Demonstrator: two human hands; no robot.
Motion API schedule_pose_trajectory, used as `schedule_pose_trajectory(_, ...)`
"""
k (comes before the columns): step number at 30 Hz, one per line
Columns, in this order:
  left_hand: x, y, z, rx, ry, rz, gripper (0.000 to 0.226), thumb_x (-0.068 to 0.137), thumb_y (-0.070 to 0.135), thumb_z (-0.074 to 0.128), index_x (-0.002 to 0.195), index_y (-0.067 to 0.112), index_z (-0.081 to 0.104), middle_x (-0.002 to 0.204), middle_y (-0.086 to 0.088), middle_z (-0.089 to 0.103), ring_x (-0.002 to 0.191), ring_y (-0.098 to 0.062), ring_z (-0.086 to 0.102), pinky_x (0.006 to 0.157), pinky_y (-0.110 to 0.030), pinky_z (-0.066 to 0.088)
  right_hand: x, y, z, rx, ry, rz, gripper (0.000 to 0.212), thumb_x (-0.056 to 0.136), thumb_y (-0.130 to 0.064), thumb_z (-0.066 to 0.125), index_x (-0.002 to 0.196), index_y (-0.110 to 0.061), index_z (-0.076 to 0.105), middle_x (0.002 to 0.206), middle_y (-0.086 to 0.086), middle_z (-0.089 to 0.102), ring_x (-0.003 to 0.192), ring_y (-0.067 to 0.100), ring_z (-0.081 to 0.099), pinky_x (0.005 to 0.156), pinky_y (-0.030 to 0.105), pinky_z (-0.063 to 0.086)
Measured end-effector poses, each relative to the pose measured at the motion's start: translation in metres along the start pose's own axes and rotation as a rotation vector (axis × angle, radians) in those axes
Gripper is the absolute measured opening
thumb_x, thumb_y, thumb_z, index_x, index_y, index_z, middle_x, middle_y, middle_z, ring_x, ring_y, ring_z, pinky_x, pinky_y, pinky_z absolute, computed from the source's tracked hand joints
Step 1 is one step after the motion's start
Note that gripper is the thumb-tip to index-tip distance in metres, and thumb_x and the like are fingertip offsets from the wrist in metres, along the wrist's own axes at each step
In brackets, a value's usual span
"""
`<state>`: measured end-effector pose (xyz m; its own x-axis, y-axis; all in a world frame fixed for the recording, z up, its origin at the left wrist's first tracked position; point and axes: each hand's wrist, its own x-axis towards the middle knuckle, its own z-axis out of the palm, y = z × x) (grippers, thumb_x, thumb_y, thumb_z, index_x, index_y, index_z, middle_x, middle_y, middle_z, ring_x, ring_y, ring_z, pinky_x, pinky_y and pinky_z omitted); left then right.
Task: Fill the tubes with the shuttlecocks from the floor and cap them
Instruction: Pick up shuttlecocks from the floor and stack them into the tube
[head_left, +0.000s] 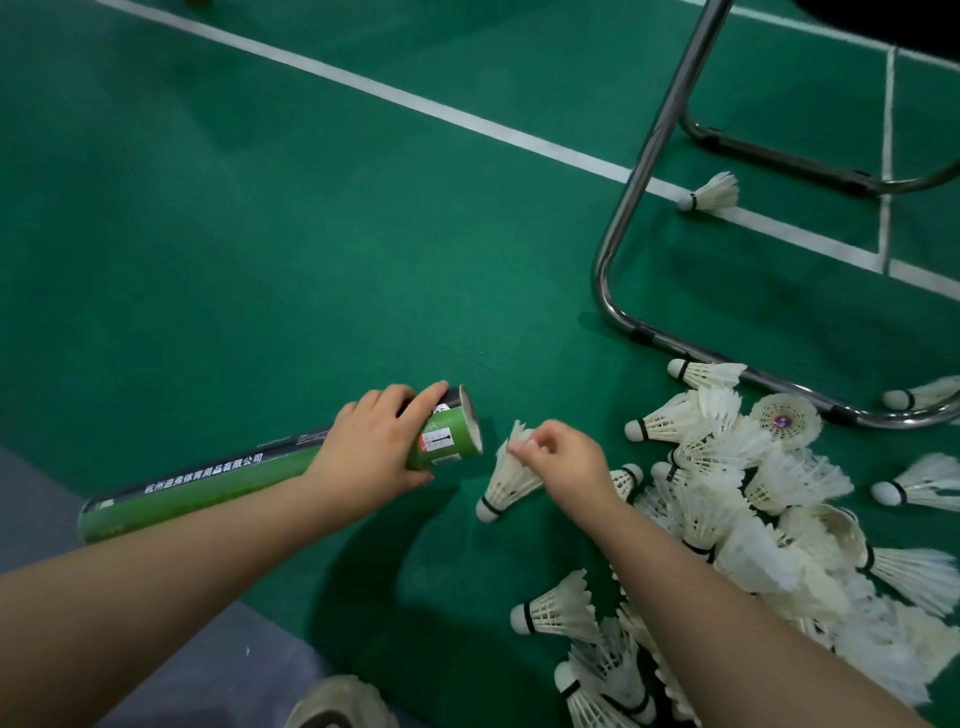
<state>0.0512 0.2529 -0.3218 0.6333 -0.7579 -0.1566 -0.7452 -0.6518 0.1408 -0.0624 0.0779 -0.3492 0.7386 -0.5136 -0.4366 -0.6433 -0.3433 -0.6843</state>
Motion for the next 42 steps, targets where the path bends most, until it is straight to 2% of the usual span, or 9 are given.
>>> schedule_pose_trajectory(3, 0.002, 0.004, -0.001, -0.005, -0.01, 0.009, 0.095, 0.075, 0.05, 0.066, 0.147, 0.031, 0.007, 0.13, 0.002, 0.039, 0.114, -0.017, 0.04, 0.095, -0.031, 0.033, -0.005, 0.004, -0.01, 0.115, 0.163, -0.063, 0.021, 0.091, -0.035, 0.056, 0.079, -0.019, 0.051, 0.073, -0.005, 0.055, 0.075, 0.016, 0.053, 0.064, 0.03, 0.04)
schedule_pose_trajectory(5, 0.004, 0.01, -0.001, -0.012, -0.01, 0.023, 0.095, 0.074, 0.05, 0.066, 0.147, 0.031, 0.007, 0.13, 0.001, 0.04, 0.114, -0.018, 0.04, 0.095, -0.032, 0.033, -0.007, 0.01, -0.014, 0.014, 0.213, -0.119, 0.02, 0.094, -0.035, 0.049, 0.086, -0.017, 0.048, 0.073, -0.003, 0.053, 0.078, 0.021, 0.053, 0.066, 0.033, 0.039)
schedule_pose_trajectory(13, 0.007, 0.044, -0.008, -0.101, -0.13, 0.249, 0.099, 0.067, 0.055, 0.069, 0.146, 0.032, 0.013, 0.132, 0.0, 0.04, 0.116, -0.019, 0.043, 0.098, -0.032, 0.037, -0.02, 0.019, -0.028, -0.023, 0.517, -0.264, 0.023, 0.097, -0.033, 0.036, 0.085, -0.014, 0.039, 0.055, -0.01, 0.038, 0.057, 0.018, 0.041, 0.064, 0.029, 0.027)
schedule_pose_trajectory(16, 0.004, 0.064, -0.012, -0.134, -0.322, 0.353, 0.1, 0.066, 0.051, 0.073, 0.144, 0.039, 0.013, 0.151, -0.004, 0.015, 0.126, -0.022, 0.04, 0.103, -0.028, 0.035, -0.018, 0.019, -0.031, 0.066, 0.521, -0.192, 0.02, 0.098, -0.029, 0.04, 0.087, -0.013, 0.04, 0.061, -0.005, 0.043, 0.062, 0.022, 0.044, 0.049, 0.03, 0.025)
schedule_pose_trajectory(20, 0.009, 0.073, -0.011, -0.185, -0.458, 0.361, 0.097, 0.065, 0.046, 0.076, 0.14, 0.045, 0.016, 0.154, -0.002, -0.016, 0.129, -0.025, 0.039, 0.101, -0.024, 0.034, -0.022, 0.015, -0.034, 0.2, 0.474, -0.158, 0.018, 0.097, -0.026, 0.044, 0.086, -0.012, 0.043, 0.066, -0.005, 0.048, 0.06, 0.014, 0.044, 0.053, 0.031, 0.031)
schedule_pose_trajectory(26, 0.017, 0.072, -0.012, -0.242, -0.442, 0.385, 0.091, 0.062, 0.04, 0.077, 0.135, 0.039, 0.023, 0.13, 0.004, 0.022, 0.102, -0.014, 0.048, 0.083, -0.018, 0.042, -0.023, 0.015, -0.042, 0.334, 0.435, -0.12, 0.019, 0.098, -0.026, 0.043, 0.085, -0.012, 0.045, 0.066, -0.003, 0.047, 0.057, 0.012, 0.04, 0.052, 0.028, 0.033)
schedule_pose_trajectory(31, 0.009, 0.058, -0.005, -0.22, -0.464, 0.348, 0.089, 0.062, 0.039, 0.077, 0.133, 0.041, 0.024, 0.127, 0.008, 0.022, 0.096, -0.012, 0.048, 0.079, -0.019, 0.043, -0.014, 0.022, -0.071, 0.516, 0.604, 0.043, 0.021, 0.1, -0.027, 0.039, 0.084, -0.013, 0.044, 0.072, -0.002, 0.047, 0.058, 0.01, 0.038, 0.052, 0.023, 0.034)
schedule_pose_trajectory(39, 0.027, 0.053, -0.014, -0.275, -0.286, 0.19, 0.101, 0.06, 0.042, 0.08, 0.14, 0.038, 0.018, 0.135, 0.001, 0.018, 0.101, -0.021, 0.052, 0.084, -0.024, 0.044, -0.043, 0.007, -0.059, 0.576, 0.561, -0.15, 0.024, 0.099, -0.02, 0.041, 0.075, -0.02, 0.046, 0.066, -0.005, 0.045, 0.053, 0.001, 0.035, 0.052, 0.021, 0.032)
schedule_pose_trajectory(42, 0.031, 0.054, -0.015, -0.299, -0.244, 0.168, 0.107, 0.058, 0.043, 0.082, 0.141, 0.038, 0.015, 0.137, 0.001, 0.018, 0.106, -0.022, 0.051, 0.089, -0.028, 0.045, -0.05, 0.001, -0.047, 0.535, 0.474, -0.241, 0.022, 0.095, -0.03, 0.04, 0.076, -0.021, 0.047, 0.064, -0.009, 0.046, 0.052, 0.0, 0.037, 0.051, 0.02, 0.033)
